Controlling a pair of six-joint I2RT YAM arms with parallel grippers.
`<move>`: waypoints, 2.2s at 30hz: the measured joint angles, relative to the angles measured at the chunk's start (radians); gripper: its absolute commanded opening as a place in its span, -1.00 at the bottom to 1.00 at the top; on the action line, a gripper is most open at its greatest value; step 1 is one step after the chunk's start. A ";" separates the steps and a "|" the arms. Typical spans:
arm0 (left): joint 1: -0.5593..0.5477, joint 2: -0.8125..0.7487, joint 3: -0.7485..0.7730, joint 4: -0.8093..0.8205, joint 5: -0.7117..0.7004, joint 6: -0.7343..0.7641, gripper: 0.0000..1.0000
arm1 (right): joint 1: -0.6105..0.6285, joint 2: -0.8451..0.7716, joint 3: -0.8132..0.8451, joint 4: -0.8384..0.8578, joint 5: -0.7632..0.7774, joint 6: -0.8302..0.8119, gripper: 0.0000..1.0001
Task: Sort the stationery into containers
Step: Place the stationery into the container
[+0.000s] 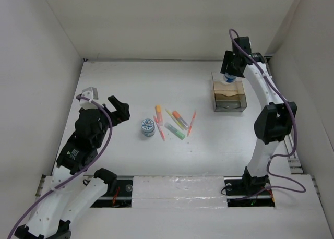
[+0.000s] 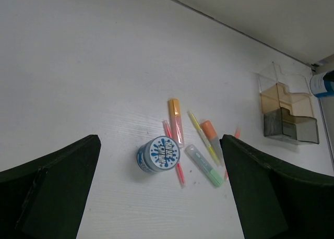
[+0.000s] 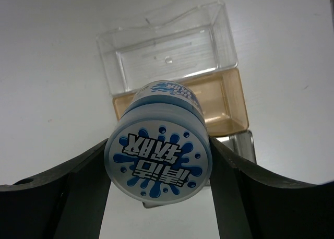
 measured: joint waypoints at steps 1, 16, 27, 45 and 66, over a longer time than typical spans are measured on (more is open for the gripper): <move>0.000 0.002 0.000 0.000 0.000 0.000 1.00 | -0.018 0.014 0.022 0.006 -0.019 -0.011 -1.00; 0.000 0.039 -0.002 0.000 0.000 0.000 1.00 | -0.138 0.284 0.233 0.125 -0.169 -0.141 -1.00; 0.000 0.035 -0.002 0.000 0.000 0.000 1.00 | -0.164 0.359 0.306 0.117 -0.188 -0.164 -1.00; 0.000 0.035 -0.002 0.000 0.000 0.000 1.00 | -0.202 0.368 0.299 0.082 -0.244 -0.164 -1.00; 0.000 0.024 -0.002 0.000 0.004 0.000 1.00 | -0.193 0.402 0.303 0.010 -0.216 -0.160 -0.83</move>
